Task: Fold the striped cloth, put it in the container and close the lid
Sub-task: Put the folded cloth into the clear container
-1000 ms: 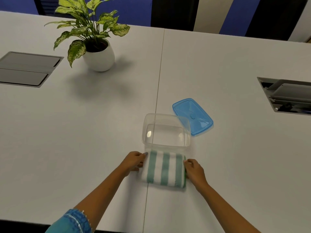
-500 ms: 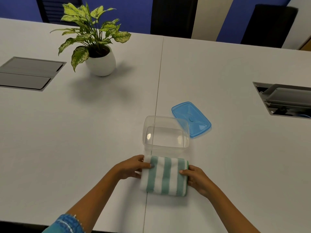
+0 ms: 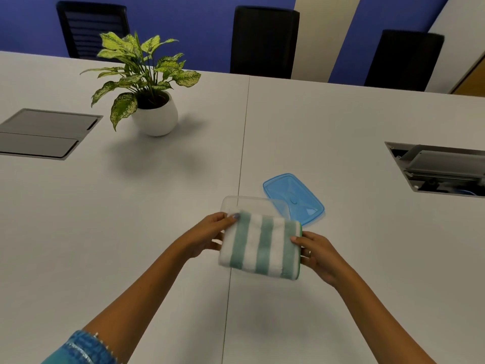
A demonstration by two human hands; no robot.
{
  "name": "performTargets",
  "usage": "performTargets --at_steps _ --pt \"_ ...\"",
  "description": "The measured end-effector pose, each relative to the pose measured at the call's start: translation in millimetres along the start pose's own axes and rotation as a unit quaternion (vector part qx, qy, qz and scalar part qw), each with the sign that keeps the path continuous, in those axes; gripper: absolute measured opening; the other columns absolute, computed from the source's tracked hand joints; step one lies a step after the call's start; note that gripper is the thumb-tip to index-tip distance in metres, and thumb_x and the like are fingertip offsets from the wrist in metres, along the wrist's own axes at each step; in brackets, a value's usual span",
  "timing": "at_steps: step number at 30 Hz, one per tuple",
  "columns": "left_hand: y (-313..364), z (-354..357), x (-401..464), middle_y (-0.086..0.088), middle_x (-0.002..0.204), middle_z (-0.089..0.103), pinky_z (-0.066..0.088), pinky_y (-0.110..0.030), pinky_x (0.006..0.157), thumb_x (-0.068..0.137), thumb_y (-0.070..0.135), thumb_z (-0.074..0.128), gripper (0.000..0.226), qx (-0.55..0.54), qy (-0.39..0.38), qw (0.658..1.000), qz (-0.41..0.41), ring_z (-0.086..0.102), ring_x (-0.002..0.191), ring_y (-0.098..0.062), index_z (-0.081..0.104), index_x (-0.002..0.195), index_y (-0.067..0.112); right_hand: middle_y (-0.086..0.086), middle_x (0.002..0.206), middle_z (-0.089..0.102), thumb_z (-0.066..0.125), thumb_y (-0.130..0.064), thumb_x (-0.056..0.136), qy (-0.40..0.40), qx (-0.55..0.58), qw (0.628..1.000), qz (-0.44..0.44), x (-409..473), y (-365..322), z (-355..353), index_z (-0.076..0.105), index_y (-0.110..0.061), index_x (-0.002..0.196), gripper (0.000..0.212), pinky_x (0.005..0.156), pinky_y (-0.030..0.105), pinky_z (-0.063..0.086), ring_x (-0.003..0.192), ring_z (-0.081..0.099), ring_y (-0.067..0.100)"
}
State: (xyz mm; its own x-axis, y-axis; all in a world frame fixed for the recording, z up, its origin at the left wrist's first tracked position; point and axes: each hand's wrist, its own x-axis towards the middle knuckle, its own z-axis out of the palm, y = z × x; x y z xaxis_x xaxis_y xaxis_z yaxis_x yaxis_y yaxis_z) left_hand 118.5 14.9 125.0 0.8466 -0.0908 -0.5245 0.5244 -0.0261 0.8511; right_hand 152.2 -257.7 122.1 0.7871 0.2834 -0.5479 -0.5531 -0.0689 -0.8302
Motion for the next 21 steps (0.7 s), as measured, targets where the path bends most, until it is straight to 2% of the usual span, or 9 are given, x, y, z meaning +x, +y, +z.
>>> performTargets --at_steps 5,9,13,18,21 --pt "20.6 3.9 17.1 -0.005 0.11 0.063 0.056 -0.041 0.078 0.088 0.049 0.051 0.045 -0.04 0.083 0.996 0.016 0.062 0.101 -0.026 0.054 0.114 0.013 0.014 0.108 0.067 0.056 -0.011 0.091 0.038 -0.021 0.999 -0.018 25.5 -30.3 13.9 0.062 -0.006 0.103 0.016 0.078 0.034 0.054 0.098 0.064 0.027" --pt "28.4 2.1 40.0 -0.007 0.111 0.06 0.052 -0.042 0.083 0.094 0.041 0.047 0.034 -0.045 0.121 0.992 0.003 0.059 0.104 -0.028 0.052 0.111 0.012 0.015 0.109 0.065 0.051 -0.013 0.093 0.071 -0.058 0.996 -0.016 57.6 -43.9 21.5 0.061 -0.008 0.098 0.011 0.089 0.041 0.052 0.101 0.062 0.029" --pt "28.7 -1.9 66.4 -0.013 0.118 0.057 0.049 -0.038 0.08 0.096 0.031 0.045 0.025 -0.017 0.152 0.988 -0.03 0.056 0.101 -0.028 0.049 0.11 0.01 0.017 0.106 0.062 0.047 -0.011 0.094 0.084 -0.12 0.989 0.011 86.4 -46.9 26.4 0.057 -0.002 0.104 0.016 0.091 0.044 0.05 0.095 0.06 0.029" --pt "28.6 0.7 91.5 -0.012 0.116 0.053 0.044 -0.039 0.09 0.094 0.033 0.044 0.042 0.013 0.139 0.982 -0.123 0.052 0.104 -0.029 0.043 0.126 0.006 0.018 0.11 0.062 0.048 -0.011 0.09 0.072 -0.166 0.98 0.085 111.2 -37.4 36.3 0.055 -0.002 0.112 0.024 0.089 0.043 0.052 0.1 0.06 0.031" --pt "24.4 2.7 104.3 -0.013 0.126 0.051 0.042 -0.044 0.101 0.093 0.044 0.045 0.049 0.019 0.117 0.981 -0.154 0.05 0.112 -0.03 0.042 0.129 0.011 0.016 0.118 0.058 0.054 -0.018 0.089 0.069 -0.182 0.974 0.116 119.6 -30.5 40.9 0.048 -0.005 0.123 0.036 0.089 0.04 0.05 0.103 0.057 0.029"
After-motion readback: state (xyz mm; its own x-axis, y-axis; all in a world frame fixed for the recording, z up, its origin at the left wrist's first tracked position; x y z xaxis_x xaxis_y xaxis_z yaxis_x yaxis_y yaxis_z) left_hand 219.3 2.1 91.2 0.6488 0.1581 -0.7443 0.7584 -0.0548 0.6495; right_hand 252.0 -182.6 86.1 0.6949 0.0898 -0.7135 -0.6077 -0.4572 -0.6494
